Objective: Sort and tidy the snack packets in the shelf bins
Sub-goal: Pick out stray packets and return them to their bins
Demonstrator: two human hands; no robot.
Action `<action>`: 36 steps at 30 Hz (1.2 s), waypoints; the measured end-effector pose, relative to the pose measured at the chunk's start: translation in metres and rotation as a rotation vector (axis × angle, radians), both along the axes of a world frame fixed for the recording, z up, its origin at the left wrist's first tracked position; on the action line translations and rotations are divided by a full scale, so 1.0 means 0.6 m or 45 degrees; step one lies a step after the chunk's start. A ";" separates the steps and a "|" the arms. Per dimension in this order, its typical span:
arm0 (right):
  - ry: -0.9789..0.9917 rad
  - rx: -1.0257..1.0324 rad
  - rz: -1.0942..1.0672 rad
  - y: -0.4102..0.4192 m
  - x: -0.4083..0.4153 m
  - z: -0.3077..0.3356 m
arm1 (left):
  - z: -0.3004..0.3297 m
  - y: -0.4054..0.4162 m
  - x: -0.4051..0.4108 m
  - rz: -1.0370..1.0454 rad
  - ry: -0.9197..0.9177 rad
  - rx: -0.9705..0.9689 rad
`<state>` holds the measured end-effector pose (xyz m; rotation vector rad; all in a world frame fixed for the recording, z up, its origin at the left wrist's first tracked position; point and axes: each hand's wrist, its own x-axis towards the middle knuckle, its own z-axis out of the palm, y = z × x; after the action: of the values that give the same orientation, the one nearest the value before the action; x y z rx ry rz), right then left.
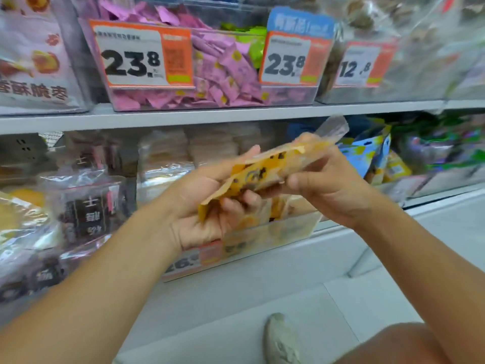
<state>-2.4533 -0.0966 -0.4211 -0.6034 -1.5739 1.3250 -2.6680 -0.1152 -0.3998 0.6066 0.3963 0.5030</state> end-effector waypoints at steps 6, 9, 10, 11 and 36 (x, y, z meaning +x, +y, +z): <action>-0.227 0.170 -0.291 -0.007 0.056 0.017 | -0.002 -0.012 0.014 0.284 0.464 0.586; -0.318 0.283 -0.400 -0.014 0.062 0.027 | 0.001 -0.006 0.029 0.354 0.722 1.038; -0.331 0.320 -0.433 -0.012 0.059 0.031 | 0.001 -0.002 0.034 0.437 0.787 1.197; -0.350 0.347 -0.455 -0.011 0.057 0.033 | 0.000 0.003 0.041 0.545 0.813 1.254; -0.189 0.595 -0.725 -0.008 0.066 0.045 | -0.036 0.043 -0.070 1.457 0.827 1.560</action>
<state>-2.4135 -0.1016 -0.3942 -0.7847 -1.5945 0.4781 -2.7101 -0.0895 -0.4212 1.7552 1.0769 1.7086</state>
